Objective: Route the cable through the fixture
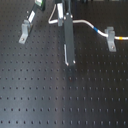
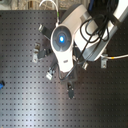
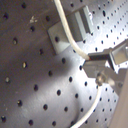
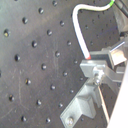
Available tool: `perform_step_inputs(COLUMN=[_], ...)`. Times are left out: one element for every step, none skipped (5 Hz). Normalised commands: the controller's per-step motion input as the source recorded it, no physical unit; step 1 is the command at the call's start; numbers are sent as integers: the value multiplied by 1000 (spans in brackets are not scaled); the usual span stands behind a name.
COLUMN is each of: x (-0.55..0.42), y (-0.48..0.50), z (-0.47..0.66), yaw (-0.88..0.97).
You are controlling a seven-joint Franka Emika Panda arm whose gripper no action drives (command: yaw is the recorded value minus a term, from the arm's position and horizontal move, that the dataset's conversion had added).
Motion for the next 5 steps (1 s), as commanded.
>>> perform_step_inputs(x=[-249, -83, 194, 217, 0], y=[-260, -20, 393, 404, -2], z=[-290, -357, -32, 5, 21], yaw=[209, 497, 186, 77, 0])
